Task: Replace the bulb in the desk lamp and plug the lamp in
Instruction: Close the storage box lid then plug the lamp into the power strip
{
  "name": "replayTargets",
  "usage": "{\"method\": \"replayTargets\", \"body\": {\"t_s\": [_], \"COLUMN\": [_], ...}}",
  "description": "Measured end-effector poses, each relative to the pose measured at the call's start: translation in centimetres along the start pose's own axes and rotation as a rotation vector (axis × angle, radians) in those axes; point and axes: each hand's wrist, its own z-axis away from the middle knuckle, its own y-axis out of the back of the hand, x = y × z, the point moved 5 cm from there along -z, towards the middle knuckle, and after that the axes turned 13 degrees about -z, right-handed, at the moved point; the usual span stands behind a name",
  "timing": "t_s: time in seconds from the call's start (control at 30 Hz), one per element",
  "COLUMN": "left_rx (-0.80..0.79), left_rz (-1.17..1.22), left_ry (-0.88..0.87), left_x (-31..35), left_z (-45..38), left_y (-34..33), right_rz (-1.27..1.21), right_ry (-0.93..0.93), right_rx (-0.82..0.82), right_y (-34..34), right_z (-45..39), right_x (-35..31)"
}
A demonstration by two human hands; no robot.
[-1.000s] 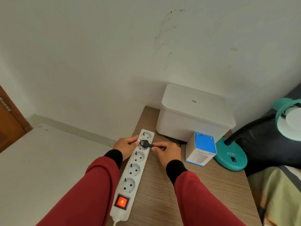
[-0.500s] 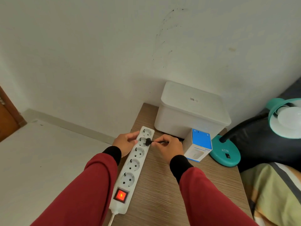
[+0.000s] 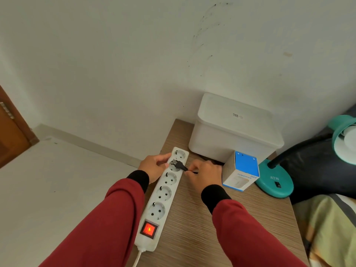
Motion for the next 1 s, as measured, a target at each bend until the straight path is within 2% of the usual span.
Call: {"method": "replayTargets", "body": {"t_s": [0.1, 0.17, 0.47, 0.83, 0.9, 1.0], "left_rx": [0.011, 0.013, 0.01, 0.01, 0.007, 0.007], "left_rz": [-0.009, -0.014, -0.022, -0.007, -0.005, 0.001], "left_ry": [0.005, 0.007, 0.01, 0.002, 0.002, -0.002], "left_x": [0.0, 0.1, 0.0, 0.0, 0.0, 0.0], "left_z": [0.1, 0.2, 0.2, 0.2, 0.2, 0.4], "left_y": [0.0, 0.0, 0.1, 0.0, 0.0, 0.0], "right_rz": [-0.245, -0.287, -0.177, 0.025, -0.004, -0.178], "right_ry": [-0.006, 0.027, 0.094, 0.135, 0.147, 0.106], "right_rx": [-0.033, -0.041, 0.017, -0.088, -0.092, -0.04], "right_y": [-0.1, 0.0, 0.5, 0.5, 0.2, -0.3], "right_z": [0.2, 0.3, 0.3, -1.5, -1.9, -2.1], "right_x": [-0.1, -0.3, -0.6, -4.1, -4.6, -4.3]}}
